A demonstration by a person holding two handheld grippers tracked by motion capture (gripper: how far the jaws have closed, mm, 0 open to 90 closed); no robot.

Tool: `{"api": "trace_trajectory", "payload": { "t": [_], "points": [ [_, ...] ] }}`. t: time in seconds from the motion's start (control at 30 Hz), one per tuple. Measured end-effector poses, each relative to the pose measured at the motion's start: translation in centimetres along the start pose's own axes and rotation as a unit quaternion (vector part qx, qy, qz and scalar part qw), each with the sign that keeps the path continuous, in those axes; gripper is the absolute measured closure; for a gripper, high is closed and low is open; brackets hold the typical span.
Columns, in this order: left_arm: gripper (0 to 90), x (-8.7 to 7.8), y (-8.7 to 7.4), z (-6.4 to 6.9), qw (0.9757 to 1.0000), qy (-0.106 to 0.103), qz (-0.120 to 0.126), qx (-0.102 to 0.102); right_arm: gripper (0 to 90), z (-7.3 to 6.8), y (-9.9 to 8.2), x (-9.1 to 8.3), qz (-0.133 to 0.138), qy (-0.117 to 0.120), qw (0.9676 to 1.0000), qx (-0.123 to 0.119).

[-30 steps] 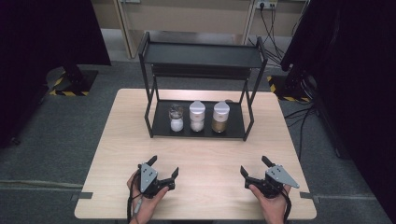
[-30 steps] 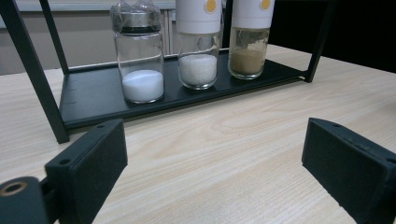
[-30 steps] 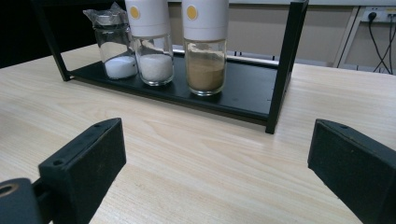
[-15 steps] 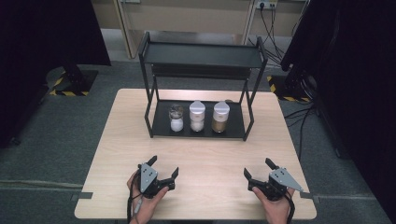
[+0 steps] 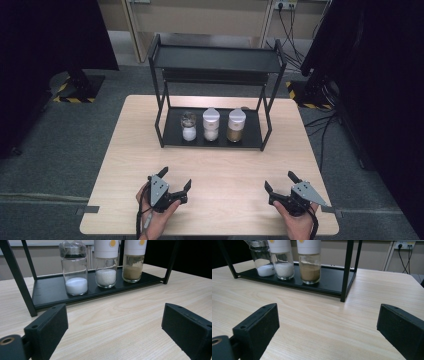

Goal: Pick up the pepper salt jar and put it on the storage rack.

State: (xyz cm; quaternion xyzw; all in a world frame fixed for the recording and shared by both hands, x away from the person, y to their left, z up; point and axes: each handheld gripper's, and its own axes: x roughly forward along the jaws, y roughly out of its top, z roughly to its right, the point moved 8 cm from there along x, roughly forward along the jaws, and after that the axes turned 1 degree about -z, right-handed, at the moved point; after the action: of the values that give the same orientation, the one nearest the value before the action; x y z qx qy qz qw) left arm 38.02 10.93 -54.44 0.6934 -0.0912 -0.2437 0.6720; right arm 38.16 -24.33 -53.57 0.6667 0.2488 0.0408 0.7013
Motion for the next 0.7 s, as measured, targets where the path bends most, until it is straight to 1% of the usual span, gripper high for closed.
{"api": "trace_trajectory", "payload": {
  "t": [0.13, 0.7],
  "points": [
    [6.2, 0.0, 0.0, 0.0, 1.0, 0.0, 0.0, 0.0, 4.4, 0.4, -0.2, 0.0, -0.001, -0.006, 1.0, 0.001],
    [6.2, 0.0, 0.0, 0.0, 1.0, 0.0, 0.0, -0.001, 4.4, 1.3, -0.4, 0.1, -0.002, -0.019, 0.9998, 0.0]
  ]
}}
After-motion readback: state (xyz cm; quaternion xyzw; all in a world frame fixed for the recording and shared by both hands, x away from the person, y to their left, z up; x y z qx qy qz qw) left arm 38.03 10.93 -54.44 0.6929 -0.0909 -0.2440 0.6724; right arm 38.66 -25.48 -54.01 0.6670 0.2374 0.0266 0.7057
